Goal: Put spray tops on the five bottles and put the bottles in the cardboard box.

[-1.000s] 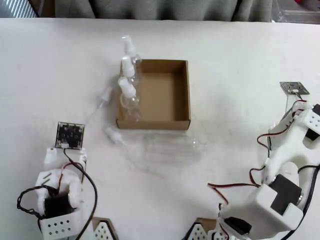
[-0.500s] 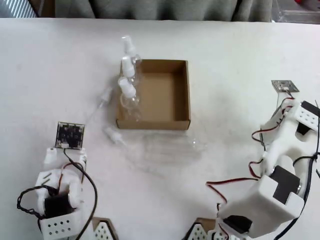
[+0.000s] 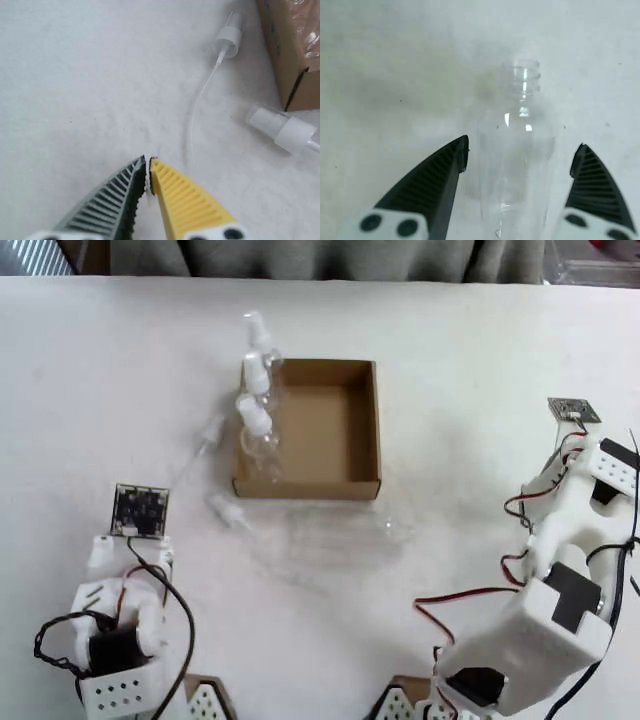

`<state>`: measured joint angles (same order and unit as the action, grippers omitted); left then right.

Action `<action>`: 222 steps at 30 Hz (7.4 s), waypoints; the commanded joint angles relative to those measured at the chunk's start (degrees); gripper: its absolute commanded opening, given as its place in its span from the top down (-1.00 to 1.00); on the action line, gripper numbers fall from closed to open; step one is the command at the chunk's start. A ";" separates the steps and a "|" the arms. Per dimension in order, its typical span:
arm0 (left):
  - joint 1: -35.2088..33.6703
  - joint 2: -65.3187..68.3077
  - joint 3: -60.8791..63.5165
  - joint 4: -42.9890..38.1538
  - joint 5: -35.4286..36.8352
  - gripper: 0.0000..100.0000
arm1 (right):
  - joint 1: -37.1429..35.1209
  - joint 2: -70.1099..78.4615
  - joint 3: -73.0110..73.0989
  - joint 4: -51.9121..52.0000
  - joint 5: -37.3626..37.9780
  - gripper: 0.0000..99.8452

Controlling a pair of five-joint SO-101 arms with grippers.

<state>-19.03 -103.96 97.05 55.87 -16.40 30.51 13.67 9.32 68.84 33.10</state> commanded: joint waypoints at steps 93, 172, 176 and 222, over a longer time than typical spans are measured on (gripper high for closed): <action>15.52 68.09 -45.27 6.51 15.91 0.94 | -11.82 -29.14 43.52 -17.98 -8.35 0.97; 21.93 90.68 -50.02 -1.05 25.14 0.67 | -14.20 -29.14 44.48 -18.77 -4.66 0.97; 22.20 90.77 -50.11 2.37 18.81 0.66 | -14.20 -29.14 44.48 -18.68 -4.66 0.97; 22.11 90.86 -46.68 -3.96 46.68 0.58 | -14.29 -29.05 44.48 -18.77 -4.57 0.97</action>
<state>2.86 -11.12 50.37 52.97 30.02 17.41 -15.87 53.36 50.64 28.18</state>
